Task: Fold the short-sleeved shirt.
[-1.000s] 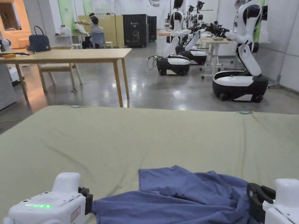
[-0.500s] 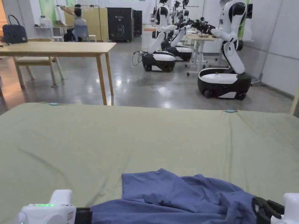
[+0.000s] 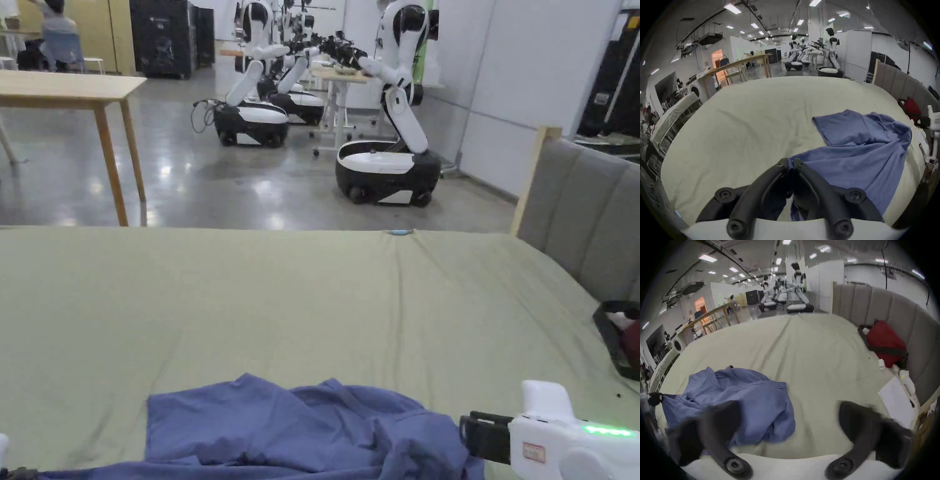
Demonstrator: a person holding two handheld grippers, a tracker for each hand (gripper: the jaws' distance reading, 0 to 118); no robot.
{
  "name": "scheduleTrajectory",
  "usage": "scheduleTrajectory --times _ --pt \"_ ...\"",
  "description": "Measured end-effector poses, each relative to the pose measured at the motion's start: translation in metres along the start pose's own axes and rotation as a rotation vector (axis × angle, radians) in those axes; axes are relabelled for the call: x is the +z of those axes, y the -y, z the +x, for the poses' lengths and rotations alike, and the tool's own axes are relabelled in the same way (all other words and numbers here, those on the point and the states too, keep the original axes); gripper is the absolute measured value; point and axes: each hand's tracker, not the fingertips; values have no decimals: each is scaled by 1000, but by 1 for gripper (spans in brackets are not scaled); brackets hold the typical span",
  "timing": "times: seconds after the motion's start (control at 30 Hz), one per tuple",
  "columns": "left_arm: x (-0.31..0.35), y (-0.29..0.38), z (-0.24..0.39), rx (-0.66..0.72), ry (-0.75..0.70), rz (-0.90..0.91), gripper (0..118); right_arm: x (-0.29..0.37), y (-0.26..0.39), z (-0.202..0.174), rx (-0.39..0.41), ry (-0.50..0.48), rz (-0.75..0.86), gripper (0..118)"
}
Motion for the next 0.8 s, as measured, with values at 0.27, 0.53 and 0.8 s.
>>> scheduleTrajectory --times 0.27,0.53,0.8 --pt "-4 0 4 -20 -13 -9 5 -77 -13 -6 -118 56 -169 22" --pt "-13 -1 4 -70 -49 -38 5 -54 -1 -19 -109 -64 -208 7" --pt "38 -55 -6 -101 -66 124 5 52 -65 -12 -64 -153 115 7"
